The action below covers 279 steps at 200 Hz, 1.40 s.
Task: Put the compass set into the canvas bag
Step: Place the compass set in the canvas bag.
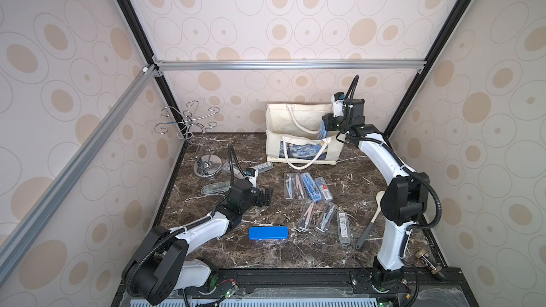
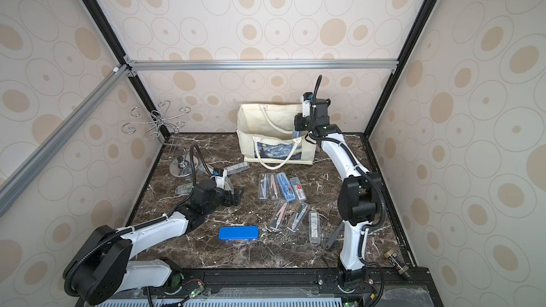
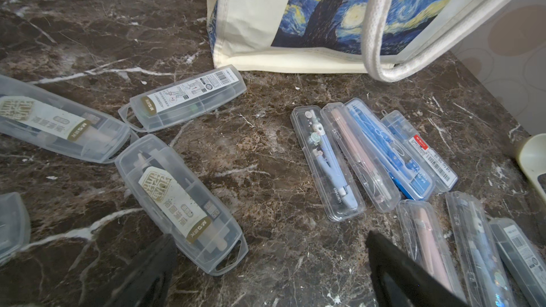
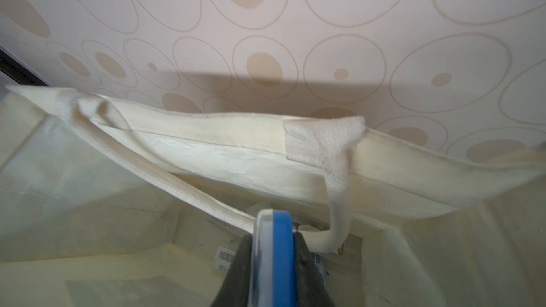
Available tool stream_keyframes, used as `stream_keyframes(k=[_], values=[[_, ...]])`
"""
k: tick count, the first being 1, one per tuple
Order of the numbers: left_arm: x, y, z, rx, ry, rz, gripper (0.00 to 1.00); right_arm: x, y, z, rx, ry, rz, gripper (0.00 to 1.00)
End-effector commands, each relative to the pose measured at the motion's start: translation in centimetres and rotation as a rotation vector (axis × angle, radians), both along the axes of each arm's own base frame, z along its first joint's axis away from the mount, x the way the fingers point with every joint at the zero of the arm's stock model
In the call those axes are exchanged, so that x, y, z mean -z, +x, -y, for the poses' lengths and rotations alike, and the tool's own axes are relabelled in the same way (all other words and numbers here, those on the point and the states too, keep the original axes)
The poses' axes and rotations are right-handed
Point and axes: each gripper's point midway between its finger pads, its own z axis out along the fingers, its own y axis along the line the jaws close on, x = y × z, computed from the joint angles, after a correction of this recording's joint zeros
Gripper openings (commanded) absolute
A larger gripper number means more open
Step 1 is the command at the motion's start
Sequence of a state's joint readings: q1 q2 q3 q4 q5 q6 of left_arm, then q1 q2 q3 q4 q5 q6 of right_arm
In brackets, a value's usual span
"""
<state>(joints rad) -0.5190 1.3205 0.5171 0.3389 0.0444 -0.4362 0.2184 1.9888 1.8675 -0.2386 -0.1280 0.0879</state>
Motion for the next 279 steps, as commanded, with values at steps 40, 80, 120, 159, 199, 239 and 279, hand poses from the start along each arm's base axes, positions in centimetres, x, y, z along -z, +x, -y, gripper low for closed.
stream_keyframes(k=[40,80,120,159,199,239,279], values=[[-0.7,1.0,1.7,0.015,-0.070,-0.031,1.00,2.7,0.8,1.1,0.032,-0.125,-0.047,0.14],[0.9,0.6,2.0,0.024,-0.024,-0.118,1.00,2.0,0.8,1.0,0.026,-0.122,-0.041,0.18],[2.4,0.3,2.5,0.037,0.005,-0.172,1.00,0.8,0.8,0.9,0.024,-0.119,-0.024,0.23],[2.9,0.5,3.2,0.030,0.032,-0.181,1.00,-0.7,0.8,0.8,0.016,-0.109,-0.007,0.27],[3.2,0.7,3.2,0.008,0.055,-0.188,1.00,-1.5,0.6,0.7,0.012,-0.105,0.002,0.29],[3.5,1.0,0.9,-0.110,0.121,-0.203,1.00,-2.9,-0.1,0.0,-0.023,-0.063,0.012,0.31],[3.1,1.5,-2.2,-0.251,0.157,-0.219,1.00,-6.3,-2.4,-1.3,-0.103,0.021,0.041,0.36]])
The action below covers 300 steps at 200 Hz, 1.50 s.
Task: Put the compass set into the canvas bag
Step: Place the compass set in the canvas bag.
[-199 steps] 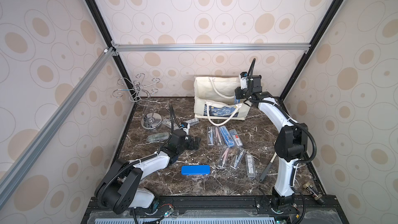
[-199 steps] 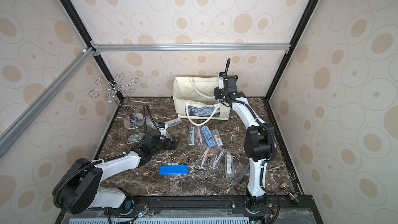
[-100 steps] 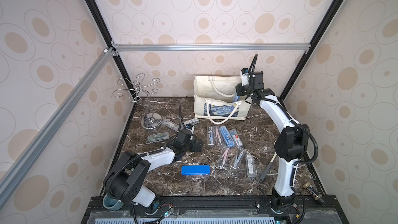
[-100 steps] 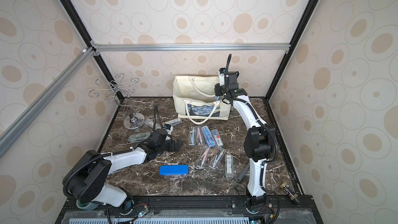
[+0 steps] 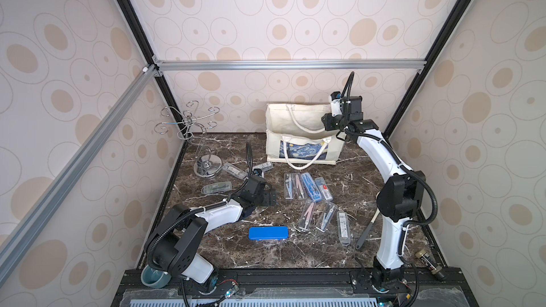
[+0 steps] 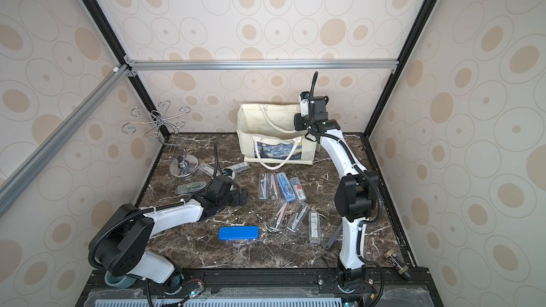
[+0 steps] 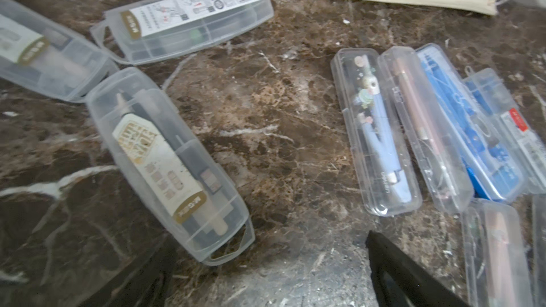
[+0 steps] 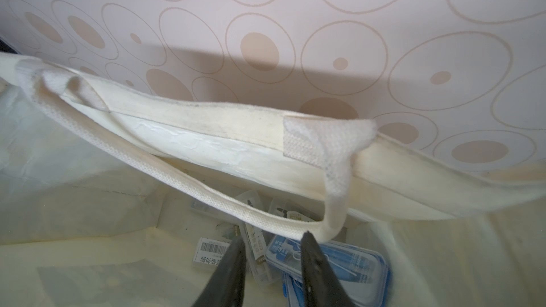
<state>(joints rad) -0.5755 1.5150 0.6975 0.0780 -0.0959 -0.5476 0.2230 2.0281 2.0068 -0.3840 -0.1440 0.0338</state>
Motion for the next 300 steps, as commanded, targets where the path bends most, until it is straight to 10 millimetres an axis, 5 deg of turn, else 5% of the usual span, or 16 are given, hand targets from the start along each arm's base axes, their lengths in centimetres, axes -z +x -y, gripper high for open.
stream_keyframes(k=[1,73,133,201,262,300], values=[[-1.4,0.9,-2.3,-0.127,0.033,0.010,1.00,-5.4,-2.3,-0.8,-0.061,0.073,0.069,0.36],[-2.1,1.8,-12.4,-0.446,0.015,-0.039,1.00,-10.6,-8.2,-1.5,-0.170,0.150,0.126,0.47],[-0.9,2.6,-19.0,-0.684,0.075,-0.126,1.00,-10.8,-14.0,-1.7,-0.225,0.259,0.154,0.49],[1.7,3.9,-21.1,-0.842,0.044,-0.182,1.00,-9.8,-18.8,-0.2,-0.205,0.264,0.192,0.50],[0.3,5.0,-21.9,-0.968,-0.056,-0.065,1.00,-8.8,-20.0,-0.1,-0.214,0.267,0.185,0.51],[1.4,4.7,-22.5,-1.007,0.013,-0.133,1.00,-8.4,-20.4,-0.2,-0.220,0.289,0.188,0.51]])
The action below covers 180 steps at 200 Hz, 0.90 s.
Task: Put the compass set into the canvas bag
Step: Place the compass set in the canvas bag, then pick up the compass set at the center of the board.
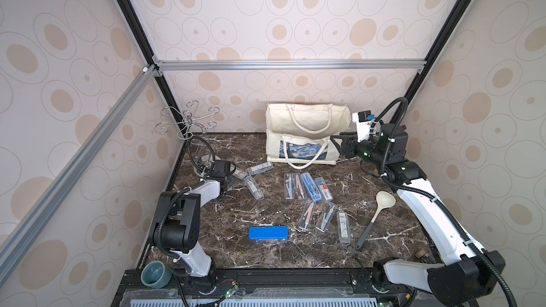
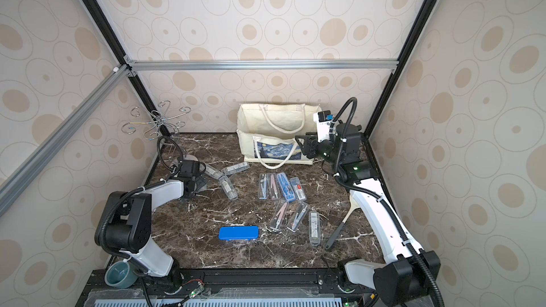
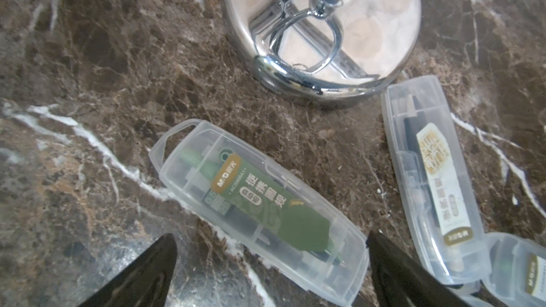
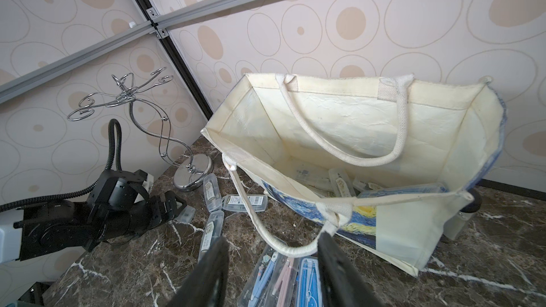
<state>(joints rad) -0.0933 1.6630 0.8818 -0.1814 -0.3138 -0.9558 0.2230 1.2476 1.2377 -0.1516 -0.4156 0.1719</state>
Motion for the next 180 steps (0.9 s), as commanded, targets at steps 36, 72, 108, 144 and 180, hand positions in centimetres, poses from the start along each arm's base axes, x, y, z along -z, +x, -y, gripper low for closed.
stream_keyframes(k=[36,72,108,144,180], values=[[1.3,0.1,-1.2,-0.094,0.025,-0.120,1.00,-1.1,-1.4,0.1,-0.011,0.041,0.062,0.51],[2.7,-0.1,-0.7,-0.108,-0.009,-0.148,1.00,-1.4,-2.1,0.4,-0.004,0.034,0.084,0.51],[3.6,-1.4,-0.2,-0.084,-0.037,-0.172,1.00,-1.6,-2.5,0.5,-0.001,0.035,0.097,0.51],[3.9,-3.6,0.0,-0.047,-0.048,-0.180,0.91,-1.7,-2.6,0.3,-0.014,0.049,0.096,0.51],[4.1,-4.9,0.3,0.010,-0.050,-0.194,0.80,-1.6,-2.4,0.2,-0.016,0.061,0.088,0.51]])
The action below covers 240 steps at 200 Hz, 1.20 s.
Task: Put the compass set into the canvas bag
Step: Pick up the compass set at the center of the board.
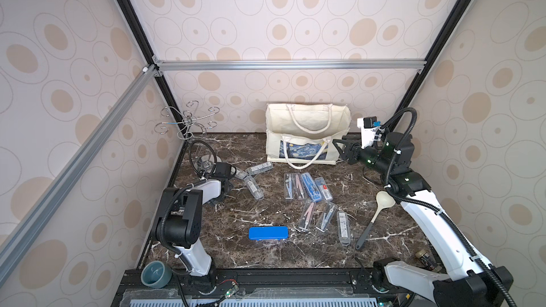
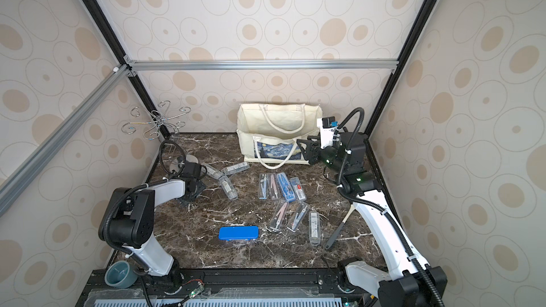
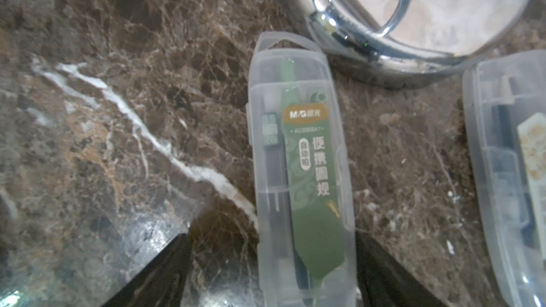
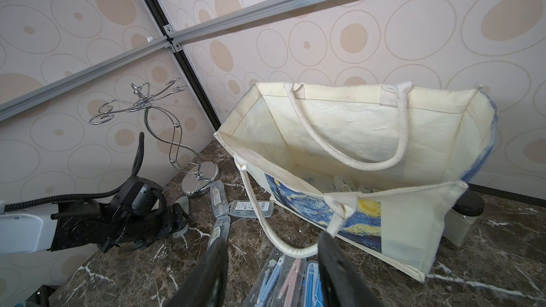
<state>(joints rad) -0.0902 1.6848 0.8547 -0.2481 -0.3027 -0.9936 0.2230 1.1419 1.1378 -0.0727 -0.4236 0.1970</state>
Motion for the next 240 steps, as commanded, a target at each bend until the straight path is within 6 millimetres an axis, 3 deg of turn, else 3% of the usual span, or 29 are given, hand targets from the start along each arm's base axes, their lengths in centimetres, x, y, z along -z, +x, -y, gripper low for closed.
stream_keyframes(k=[1,38,87,107,120,134,193,240], values=[[1.7,-2.5,0.5,0.039,-0.037,-0.089,0.79,-0.5,-0.2,-0.2,-0.014,0.021,0.021,0.51],[2.1,-1.3,0.9,0.106,-0.039,-0.103,0.79,-0.4,-0.1,-0.4,-0.024,0.034,0.013,0.51],[3.5,-0.3,1.7,0.135,-0.072,-0.119,0.70,-0.5,-0.1,-0.3,-0.014,0.034,0.011,0.51],[3.4,-0.2,1.8,0.136,-0.080,-0.099,0.59,-0.5,-0.1,-0.3,-0.014,0.036,0.011,0.51],[3.2,-0.2,1.9,0.143,-0.078,-0.098,0.58,-0.5,0.0,-0.3,-0.016,0.040,0.006,0.51],[3.0,0.0,2.0,0.156,-0.079,-0.091,0.46,-0.4,0.1,-0.4,-0.020,0.044,0.000,0.51],[2.6,0.1,2.2,0.187,-0.078,-0.078,0.45,-0.3,0.4,-0.7,-0.027,0.066,-0.018,0.51],[1.4,0.2,3.8,0.264,-0.124,0.017,0.43,0.0,0.1,-1.3,-0.072,0.077,-0.041,0.51]])
